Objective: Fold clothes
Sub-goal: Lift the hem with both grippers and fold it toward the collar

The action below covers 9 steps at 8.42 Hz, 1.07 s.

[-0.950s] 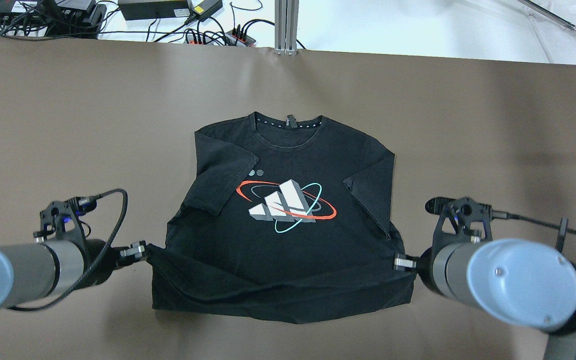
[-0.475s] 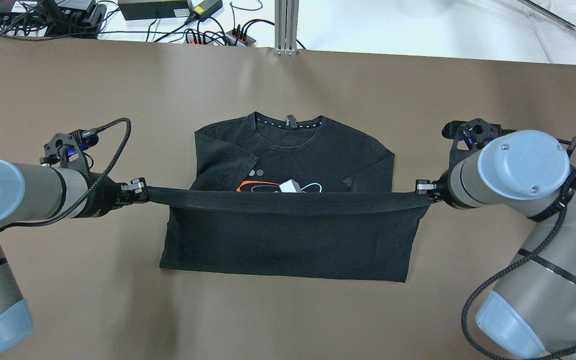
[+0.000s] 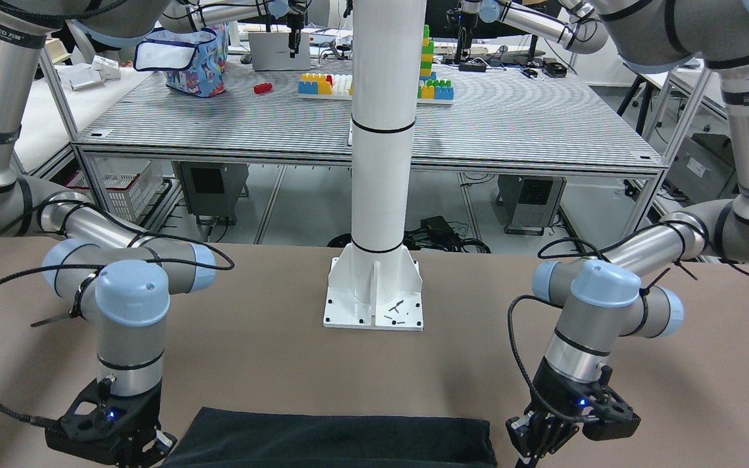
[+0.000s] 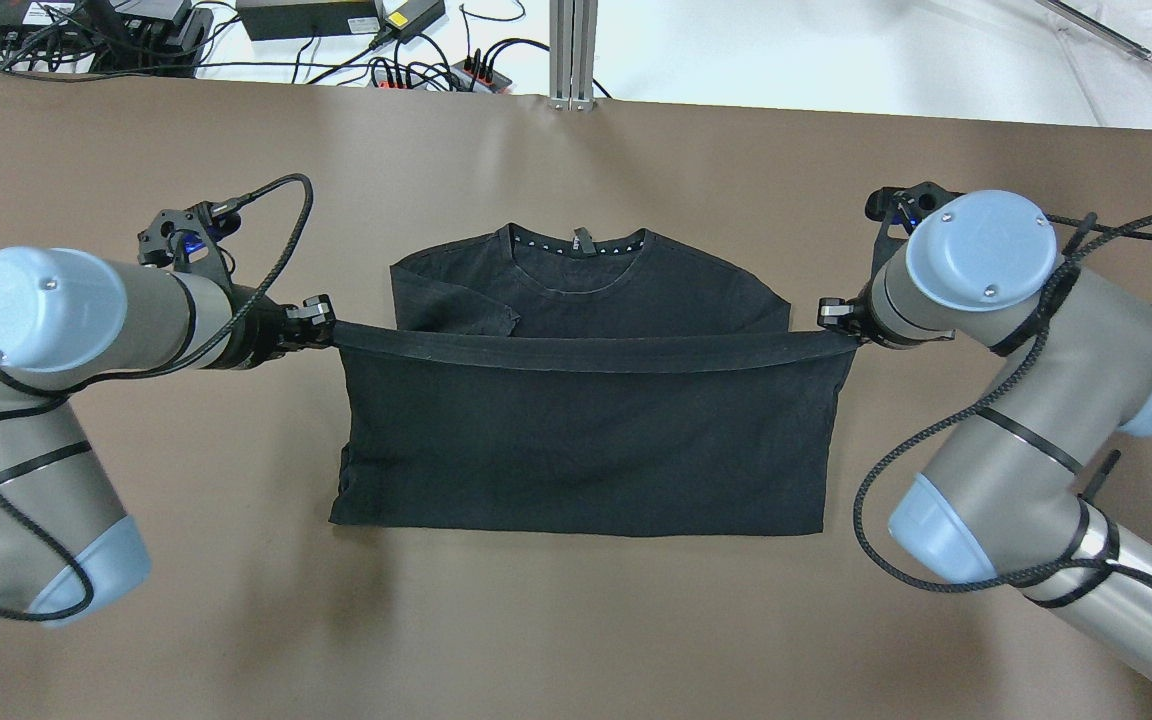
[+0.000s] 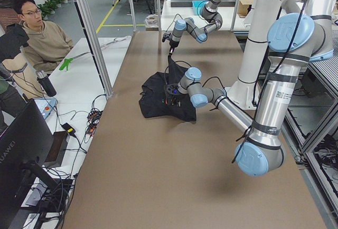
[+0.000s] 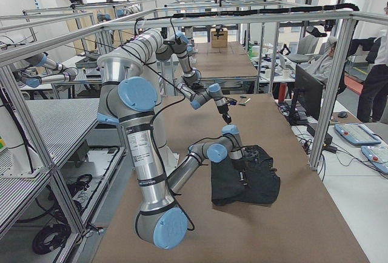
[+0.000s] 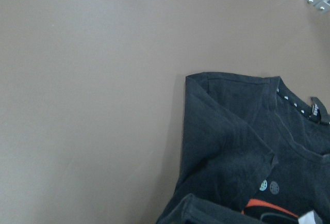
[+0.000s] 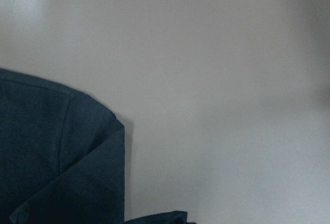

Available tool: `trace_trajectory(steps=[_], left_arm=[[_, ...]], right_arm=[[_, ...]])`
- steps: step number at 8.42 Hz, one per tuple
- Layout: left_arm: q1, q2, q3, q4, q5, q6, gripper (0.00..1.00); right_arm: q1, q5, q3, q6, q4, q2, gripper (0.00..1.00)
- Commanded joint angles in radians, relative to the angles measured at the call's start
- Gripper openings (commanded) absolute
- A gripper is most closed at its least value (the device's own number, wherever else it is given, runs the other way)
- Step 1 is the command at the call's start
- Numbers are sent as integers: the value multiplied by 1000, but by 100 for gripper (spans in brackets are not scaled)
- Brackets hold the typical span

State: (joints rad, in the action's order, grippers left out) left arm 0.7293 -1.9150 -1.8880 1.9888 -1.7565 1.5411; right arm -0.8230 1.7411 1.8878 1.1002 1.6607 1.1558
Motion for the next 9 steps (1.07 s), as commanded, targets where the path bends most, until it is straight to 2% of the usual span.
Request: trace_trajectory(steps=[1, 3, 4, 6, 7, 8, 9], left_arm=[[83, -224, 316, 16, -4, -73, 0], [88, -310, 456, 18, 3, -84, 0], [88, -331, 507, 45, 8, -85, 0], [88, -335, 611, 172, 8, -87, 0], [88, -335, 642, 211, 8, -88, 15], [90, -334, 645, 215, 8, -87, 22], [91, -334, 645, 217, 8, -87, 27]], right_arm=[[-48, -6, -273, -19, -201, -89, 0], [-51, -8, -439, -43, -292, -158, 0], [-51, -9, -484, -43, -330, -169, 0], [-51, -31, -504, -40, -354, -177, 1], [-51, -34, -504, -34, -357, -189, 10], [-51, -34, -506, -29, -357, -194, 22], [-53, -34, -506, -25, -357, -197, 26]])
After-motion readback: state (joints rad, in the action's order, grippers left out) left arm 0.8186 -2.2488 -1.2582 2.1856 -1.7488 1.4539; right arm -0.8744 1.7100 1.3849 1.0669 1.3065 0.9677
